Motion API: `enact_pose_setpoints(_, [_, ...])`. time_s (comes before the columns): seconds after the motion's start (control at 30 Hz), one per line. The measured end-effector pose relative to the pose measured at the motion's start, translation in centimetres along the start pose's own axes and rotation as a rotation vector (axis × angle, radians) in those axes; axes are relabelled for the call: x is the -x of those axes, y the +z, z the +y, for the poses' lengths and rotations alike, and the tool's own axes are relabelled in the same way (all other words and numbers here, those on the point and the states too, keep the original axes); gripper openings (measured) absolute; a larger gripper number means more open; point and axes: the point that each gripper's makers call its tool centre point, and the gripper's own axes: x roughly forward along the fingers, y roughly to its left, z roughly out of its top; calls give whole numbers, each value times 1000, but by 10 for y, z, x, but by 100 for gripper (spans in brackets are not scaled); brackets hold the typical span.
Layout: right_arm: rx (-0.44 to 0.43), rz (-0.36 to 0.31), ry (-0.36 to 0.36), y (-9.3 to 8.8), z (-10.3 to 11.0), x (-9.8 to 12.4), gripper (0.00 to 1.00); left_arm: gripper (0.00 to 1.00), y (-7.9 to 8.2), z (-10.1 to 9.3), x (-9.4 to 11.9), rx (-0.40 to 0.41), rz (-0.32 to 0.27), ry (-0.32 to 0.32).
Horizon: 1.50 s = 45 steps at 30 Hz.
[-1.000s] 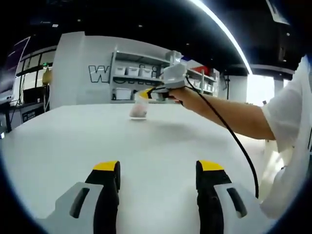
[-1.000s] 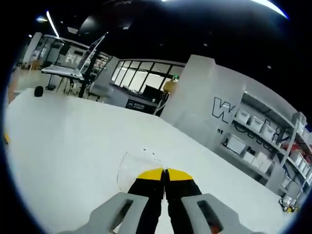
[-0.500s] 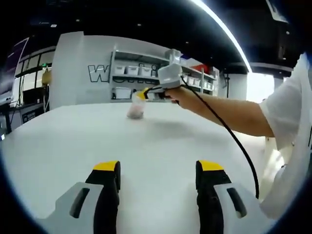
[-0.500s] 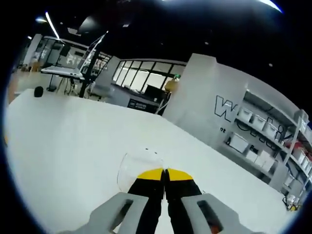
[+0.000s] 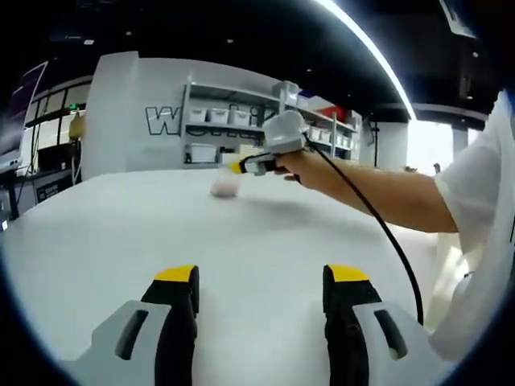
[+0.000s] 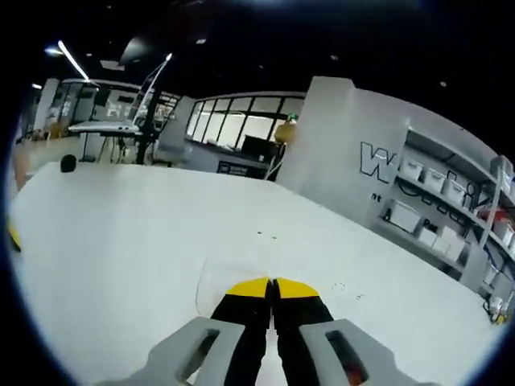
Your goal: Open the resealable bag by pulling the two sides of the seal apart until the entire bag opening is separated and visibly accessible.
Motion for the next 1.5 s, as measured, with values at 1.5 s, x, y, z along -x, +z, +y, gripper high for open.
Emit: enact_pose_setpoints(1.5, [-174, -47, -54, -22, 41, 80, 10, 64, 4, 3, 1, 41, -8, 8])
